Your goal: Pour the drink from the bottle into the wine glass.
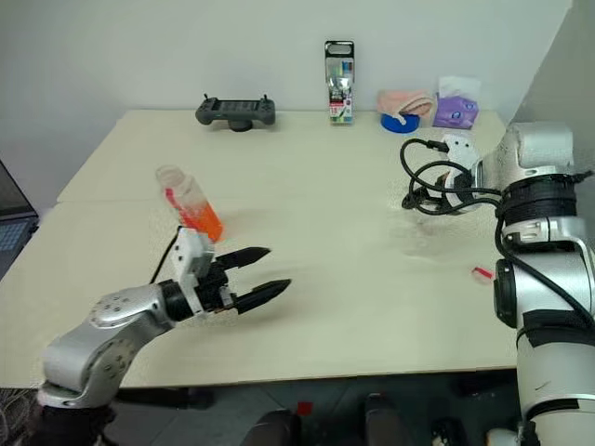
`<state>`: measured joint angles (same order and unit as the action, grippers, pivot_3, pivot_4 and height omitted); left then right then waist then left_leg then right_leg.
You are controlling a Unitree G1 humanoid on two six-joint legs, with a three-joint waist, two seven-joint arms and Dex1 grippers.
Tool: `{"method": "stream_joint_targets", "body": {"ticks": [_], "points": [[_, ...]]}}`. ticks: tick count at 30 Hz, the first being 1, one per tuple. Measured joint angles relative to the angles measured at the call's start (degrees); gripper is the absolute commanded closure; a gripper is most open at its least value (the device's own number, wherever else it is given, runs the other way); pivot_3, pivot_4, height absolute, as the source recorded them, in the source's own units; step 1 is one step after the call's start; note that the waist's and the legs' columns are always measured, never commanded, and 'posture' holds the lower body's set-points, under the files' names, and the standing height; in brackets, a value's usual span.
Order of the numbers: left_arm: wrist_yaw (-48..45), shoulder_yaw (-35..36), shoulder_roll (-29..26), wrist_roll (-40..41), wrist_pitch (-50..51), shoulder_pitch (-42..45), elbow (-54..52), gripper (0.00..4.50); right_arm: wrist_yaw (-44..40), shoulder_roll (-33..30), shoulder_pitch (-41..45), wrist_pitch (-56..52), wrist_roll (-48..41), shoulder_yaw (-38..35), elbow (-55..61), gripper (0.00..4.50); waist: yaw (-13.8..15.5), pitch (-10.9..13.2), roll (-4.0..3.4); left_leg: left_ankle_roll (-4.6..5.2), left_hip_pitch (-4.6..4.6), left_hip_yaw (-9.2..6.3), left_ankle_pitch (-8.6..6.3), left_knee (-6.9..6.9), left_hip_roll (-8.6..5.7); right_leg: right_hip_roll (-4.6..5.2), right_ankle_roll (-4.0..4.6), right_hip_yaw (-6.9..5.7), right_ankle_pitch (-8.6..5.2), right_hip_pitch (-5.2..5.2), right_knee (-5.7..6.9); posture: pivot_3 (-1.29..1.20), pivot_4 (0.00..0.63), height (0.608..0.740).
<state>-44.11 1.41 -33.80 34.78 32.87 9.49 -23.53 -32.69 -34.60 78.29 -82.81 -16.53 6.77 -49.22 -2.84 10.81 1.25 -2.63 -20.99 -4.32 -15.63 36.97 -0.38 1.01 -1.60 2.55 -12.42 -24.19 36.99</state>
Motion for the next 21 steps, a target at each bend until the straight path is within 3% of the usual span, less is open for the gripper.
{"method": "stream_joint_targets", "body": {"ticks": [4,9,10,12,21], "points": [[-0.10,-2.69,1.94,-0.50,-0.46,0.02,-0.15,0.04,-4.68,0.55,2.53,5.86,3.71,3.33,-11.04,0.00,-0.55,0.00,-0.01,0.12,-0.04,0.01,-0.08,-0.06,0.07,-0.05,-0.01,-0.02,-0.01,-0.08,-0.02,0.00,0.150,0.740],[0.32,-3.74,2.63,-1.93,-0.94,-0.77,-0.77,0.04,-5.21,4.11,3.32,15.10,6.59,1.63,-20.62,0.00,-0.54,0.02,-0.02,0.11,-0.05,0.01,-0.07,0.03,0.03,-0.05,-0.01,0.01,-0.01,-0.06,0.02,0.00,0.150,0.740],[0.81,-3.74,2.71,-2.20,-1.00,-1.01,-0.91,0.01,-4.61,4.64,3.34,16.77,6.94,0.84,-21.58,0.17,-0.51,0.02,-0.03,0.11,-0.05,0.01,-0.07,0.05,0.02,-0.05,-0.02,0.02,-0.02,-0.04,0.01,0.00,0.150,0.740],[1.47,-3.70,3.01,-2.44,-1.18,-1.56,-1.46,0.00,-3.56,5.48,3.34,19.40,7.65,-0.54,-23.15,0.60,-0.49,0.02,-0.03,0.11,-0.04,0.01,-0.07,0.08,0.00,-0.05,-0.02,0.03,-0.02,-0.01,0.00,0.00,0.150,0.740],[2.81,-3.33,3.35,-3.57,-2.22,-2.58,-1.70,0.00,-1.05,6.45,3.33,23.30,11.03,-3.67,-25.57,3.86,-0.46,0.02,-0.03,0.10,-0.03,0.00,-0.06,0.05,0.01,-0.05,-0.02,0.03,-0.01,-0.01,0.01,0.00,0.150,0.740]]}}
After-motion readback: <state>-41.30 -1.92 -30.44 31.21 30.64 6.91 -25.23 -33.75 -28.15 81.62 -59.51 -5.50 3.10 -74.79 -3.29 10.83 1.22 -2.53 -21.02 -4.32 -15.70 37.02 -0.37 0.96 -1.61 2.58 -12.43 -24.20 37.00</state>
